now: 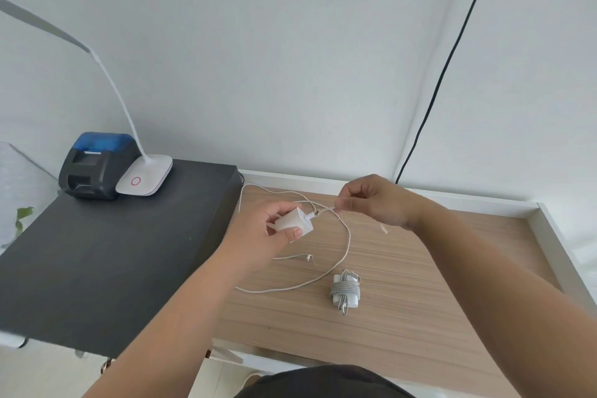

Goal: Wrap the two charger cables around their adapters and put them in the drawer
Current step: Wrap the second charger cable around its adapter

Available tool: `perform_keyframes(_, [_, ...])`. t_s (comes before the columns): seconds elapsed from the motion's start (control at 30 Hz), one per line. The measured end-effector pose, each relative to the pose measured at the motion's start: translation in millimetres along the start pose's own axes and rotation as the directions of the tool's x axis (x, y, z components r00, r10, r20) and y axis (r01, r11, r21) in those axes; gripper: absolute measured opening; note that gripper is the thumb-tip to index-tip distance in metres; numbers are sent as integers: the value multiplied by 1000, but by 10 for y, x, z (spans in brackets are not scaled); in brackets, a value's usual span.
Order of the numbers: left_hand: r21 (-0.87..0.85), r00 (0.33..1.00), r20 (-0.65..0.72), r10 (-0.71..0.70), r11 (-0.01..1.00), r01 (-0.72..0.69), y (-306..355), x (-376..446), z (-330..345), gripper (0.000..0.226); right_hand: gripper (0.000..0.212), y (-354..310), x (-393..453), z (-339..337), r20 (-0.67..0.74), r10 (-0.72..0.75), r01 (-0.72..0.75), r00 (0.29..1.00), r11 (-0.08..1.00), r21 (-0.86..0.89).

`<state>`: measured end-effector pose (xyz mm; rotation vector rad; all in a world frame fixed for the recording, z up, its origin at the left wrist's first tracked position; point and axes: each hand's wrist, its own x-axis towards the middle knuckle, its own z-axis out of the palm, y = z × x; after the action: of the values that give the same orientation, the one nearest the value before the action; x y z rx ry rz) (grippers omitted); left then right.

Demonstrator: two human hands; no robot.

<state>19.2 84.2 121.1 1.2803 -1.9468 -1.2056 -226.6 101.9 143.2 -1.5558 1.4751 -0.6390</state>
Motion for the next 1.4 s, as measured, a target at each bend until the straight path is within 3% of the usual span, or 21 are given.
perform_keyframes(0.17, [80, 993, -115, -14, 996, 23, 86, -37, 38, 29, 11, -264, 61, -37, -89, -87, 58, 992, 954, -293])
perform_keyframes(0.47, [-206, 927, -314, -208, 967, 147, 191, -5, 55, 23, 10, -410, -4, 358, -309, -406, 238, 860, 855, -461])
perform_keyframes(0.57, [-431, 902, -326, -285, 894, 127, 258, -15, 64, 22, 14, -372, -47, 478, -354, -464, 295, 812, 849, -438])
perform_keyframes(0.77, [-764, 867, -261, -424, 640, 83, 371, 6, 13, 18, 18, -320, -116, 633, -398, -501, 372, 768, 856, -359])
perform_keyframes(0.93, [-867, 888, -196, -415, 497, 41, 466, -45, -20, 5, 12, -278, -124, 698, -410, -445, 384, 796, 895, -226])
perform_keyframes(1.17, [-948, 909, -149, -388, 317, -20, 466, -76, -74, 8, 17, -222, -73, 731, -363, -358, 356, 860, 931, -76])
perform_keyframes(1.23, [-944, 927, -142, -346, 328, -22, 438, -83, -103, 18, 17, -197, -31, 693, -338, -321, 322, 885, 945, -54])
perform_keyframes(1.4, [-804, 983, -107, -151, 595, 4, 337, -167, -171, 20, 22, -234, 134, 498, -332, -281, 245, 901, 958, -146])
